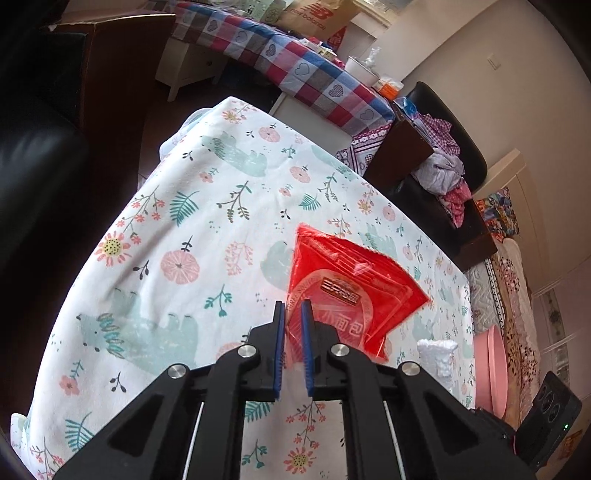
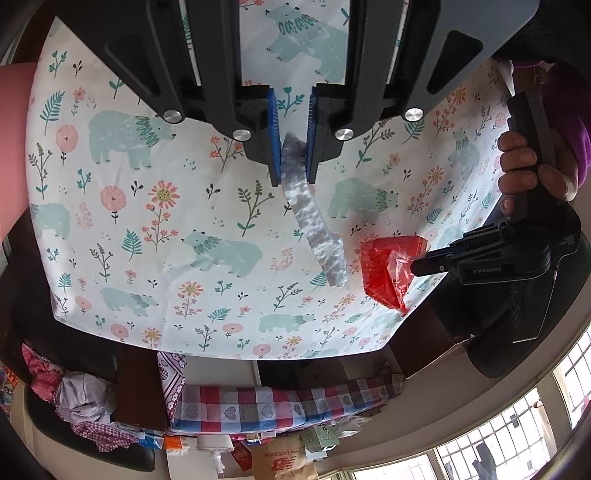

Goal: Collect trash
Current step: 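Grasp the white crumpled strip with the right tool while the left tool grasps the red bag, then carry the red bag and white strip over the pink bucket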

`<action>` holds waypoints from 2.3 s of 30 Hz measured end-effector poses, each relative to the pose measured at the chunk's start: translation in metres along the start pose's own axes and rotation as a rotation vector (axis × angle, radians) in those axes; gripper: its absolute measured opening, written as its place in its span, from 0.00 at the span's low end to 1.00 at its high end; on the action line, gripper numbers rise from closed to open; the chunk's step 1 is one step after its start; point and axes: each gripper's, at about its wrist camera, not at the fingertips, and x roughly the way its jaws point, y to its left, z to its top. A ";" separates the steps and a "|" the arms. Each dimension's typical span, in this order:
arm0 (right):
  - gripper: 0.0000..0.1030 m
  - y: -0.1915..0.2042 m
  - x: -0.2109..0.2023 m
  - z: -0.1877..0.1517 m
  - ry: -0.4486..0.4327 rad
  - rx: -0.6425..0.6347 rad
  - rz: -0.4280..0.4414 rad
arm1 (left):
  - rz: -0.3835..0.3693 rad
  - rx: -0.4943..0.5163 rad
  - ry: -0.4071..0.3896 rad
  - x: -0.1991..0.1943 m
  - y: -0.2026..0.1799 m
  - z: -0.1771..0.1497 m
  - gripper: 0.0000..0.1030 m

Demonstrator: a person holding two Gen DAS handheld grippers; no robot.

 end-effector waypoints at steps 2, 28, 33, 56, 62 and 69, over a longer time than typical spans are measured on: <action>0.12 -0.001 -0.003 -0.002 -0.005 0.003 -0.002 | -0.003 0.015 -0.008 -0.004 -0.003 -0.002 0.06; 0.12 -0.048 -0.050 -0.038 -0.094 0.146 -0.097 | -0.150 0.324 0.027 -0.022 -0.119 -0.042 0.02; 0.12 -0.063 -0.062 -0.049 -0.110 0.185 -0.121 | -0.183 0.379 0.064 -0.009 -0.147 -0.053 0.02; 0.12 -0.167 -0.149 -0.071 -0.296 0.403 -0.366 | -0.394 0.697 0.123 0.026 -0.316 -0.097 0.02; 0.12 -0.191 -0.164 -0.073 -0.324 0.442 -0.438 | -0.429 0.760 0.128 0.039 -0.353 -0.108 0.02; 0.13 -0.211 -0.164 -0.079 -0.316 0.489 -0.480 | -0.444 0.820 0.141 0.057 -0.382 -0.123 0.02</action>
